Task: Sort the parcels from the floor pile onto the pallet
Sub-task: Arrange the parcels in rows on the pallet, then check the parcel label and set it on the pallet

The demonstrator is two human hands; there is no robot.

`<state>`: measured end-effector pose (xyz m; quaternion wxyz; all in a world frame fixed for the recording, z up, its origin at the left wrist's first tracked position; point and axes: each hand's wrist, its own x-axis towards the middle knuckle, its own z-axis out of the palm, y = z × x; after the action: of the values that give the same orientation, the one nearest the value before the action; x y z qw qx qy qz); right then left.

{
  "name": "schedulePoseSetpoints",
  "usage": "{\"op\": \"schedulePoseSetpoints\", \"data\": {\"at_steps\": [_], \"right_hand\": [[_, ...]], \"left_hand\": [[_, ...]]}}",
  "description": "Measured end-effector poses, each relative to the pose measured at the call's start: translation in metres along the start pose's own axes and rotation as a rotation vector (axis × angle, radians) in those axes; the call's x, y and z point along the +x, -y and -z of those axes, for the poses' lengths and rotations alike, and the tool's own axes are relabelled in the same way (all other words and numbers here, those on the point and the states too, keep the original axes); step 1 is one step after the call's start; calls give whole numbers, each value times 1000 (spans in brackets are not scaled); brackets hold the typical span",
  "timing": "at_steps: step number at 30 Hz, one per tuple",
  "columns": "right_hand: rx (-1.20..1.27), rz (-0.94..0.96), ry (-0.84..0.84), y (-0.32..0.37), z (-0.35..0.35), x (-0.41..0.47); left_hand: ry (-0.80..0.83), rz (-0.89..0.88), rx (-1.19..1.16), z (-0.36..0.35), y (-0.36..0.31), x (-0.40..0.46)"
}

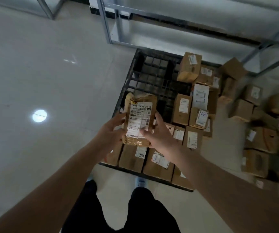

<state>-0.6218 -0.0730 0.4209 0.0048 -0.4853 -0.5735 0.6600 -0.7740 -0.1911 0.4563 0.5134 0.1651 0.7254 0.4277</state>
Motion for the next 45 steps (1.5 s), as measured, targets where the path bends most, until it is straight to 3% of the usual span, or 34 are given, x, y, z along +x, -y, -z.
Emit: {"op": "schedulePoseSetpoints", "data": {"at_steps": [11, 18, 34, 45], "right_hand": [[130, -96, -181, -132, -90, 239], [148, -92, -301, -216, -117, 330], [16, -202, -464, -301, -115, 372], [-143, -171, -405, -315, -120, 374]], "left_hand": [[58, 31, 18, 36, 161, 254], [173, 64, 72, 49, 236, 370], [351, 206, 223, 17, 314, 426], [426, 142, 270, 6, 334, 429]]}}
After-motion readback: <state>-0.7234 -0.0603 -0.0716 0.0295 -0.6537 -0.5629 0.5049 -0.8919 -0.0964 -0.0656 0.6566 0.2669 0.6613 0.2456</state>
